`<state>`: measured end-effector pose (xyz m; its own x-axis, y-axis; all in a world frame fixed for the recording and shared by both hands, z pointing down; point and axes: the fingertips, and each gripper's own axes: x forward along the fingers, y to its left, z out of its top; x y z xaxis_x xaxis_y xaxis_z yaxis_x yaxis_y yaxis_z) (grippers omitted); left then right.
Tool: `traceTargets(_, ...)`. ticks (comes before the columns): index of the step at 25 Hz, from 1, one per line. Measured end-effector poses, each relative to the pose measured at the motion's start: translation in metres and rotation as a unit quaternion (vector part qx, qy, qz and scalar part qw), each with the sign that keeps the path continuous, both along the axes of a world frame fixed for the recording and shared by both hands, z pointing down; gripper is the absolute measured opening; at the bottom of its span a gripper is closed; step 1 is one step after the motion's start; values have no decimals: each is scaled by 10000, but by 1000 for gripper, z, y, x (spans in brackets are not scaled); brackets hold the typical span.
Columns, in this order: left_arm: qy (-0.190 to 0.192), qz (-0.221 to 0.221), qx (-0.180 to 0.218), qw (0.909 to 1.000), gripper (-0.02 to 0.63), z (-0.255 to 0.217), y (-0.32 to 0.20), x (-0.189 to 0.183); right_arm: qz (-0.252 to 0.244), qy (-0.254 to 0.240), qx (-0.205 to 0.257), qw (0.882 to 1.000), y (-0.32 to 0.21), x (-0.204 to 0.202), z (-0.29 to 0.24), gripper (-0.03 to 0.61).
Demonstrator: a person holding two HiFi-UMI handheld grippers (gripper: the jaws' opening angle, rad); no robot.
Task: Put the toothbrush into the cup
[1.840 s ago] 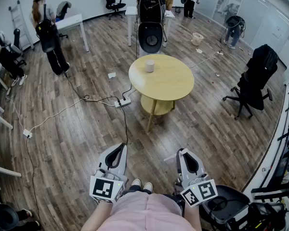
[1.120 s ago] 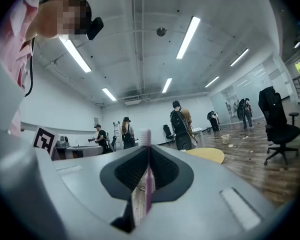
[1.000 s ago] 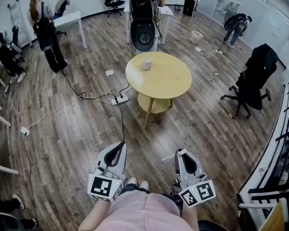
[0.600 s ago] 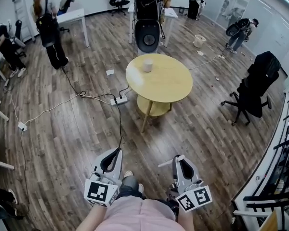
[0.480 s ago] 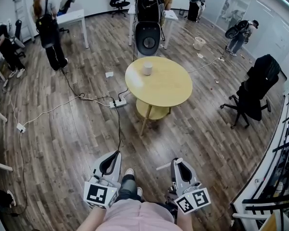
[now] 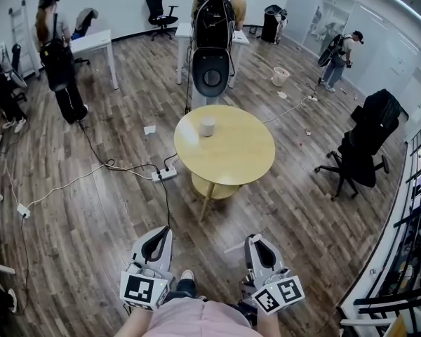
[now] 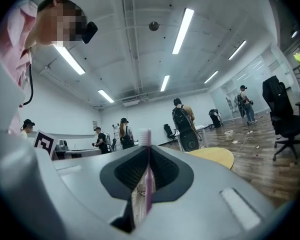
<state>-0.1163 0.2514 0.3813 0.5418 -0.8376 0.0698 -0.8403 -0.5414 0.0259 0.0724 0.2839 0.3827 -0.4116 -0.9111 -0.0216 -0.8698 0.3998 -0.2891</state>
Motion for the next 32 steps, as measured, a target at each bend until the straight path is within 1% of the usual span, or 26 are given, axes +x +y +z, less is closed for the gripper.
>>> traceTargets(4, -12, 117, -12, 9999, -3, 0, -27, -1, 90, 27, -14, 10000, -20, -3, -2, 23)
traceTargets(9, -19, 262, 6, 9997, -3, 1, -45, 7, 181, 12, -43, 9998, -37, -1, 3, 23)
traceTargets(14, -32, 198, -55, 9998, -3, 6, -65, 6, 180, -3, -51, 9998, -58, 2, 5, 24)
traceTargets(19, -18, 10, -196, 9998, -3, 13, -82, 6, 80, -54, -169, 9998, -80, 6, 10, 23)
traceTargets(25, -15, -71, -172, 9998, -3, 16, -116, 28, -29, -65, -180, 9998, -118, 27, 16, 23)
traceTargets(32, 45, -196, -44, 9998, -3, -1, -161, 65, -216, -24, -81, 9997, -166, 61, 0, 23)
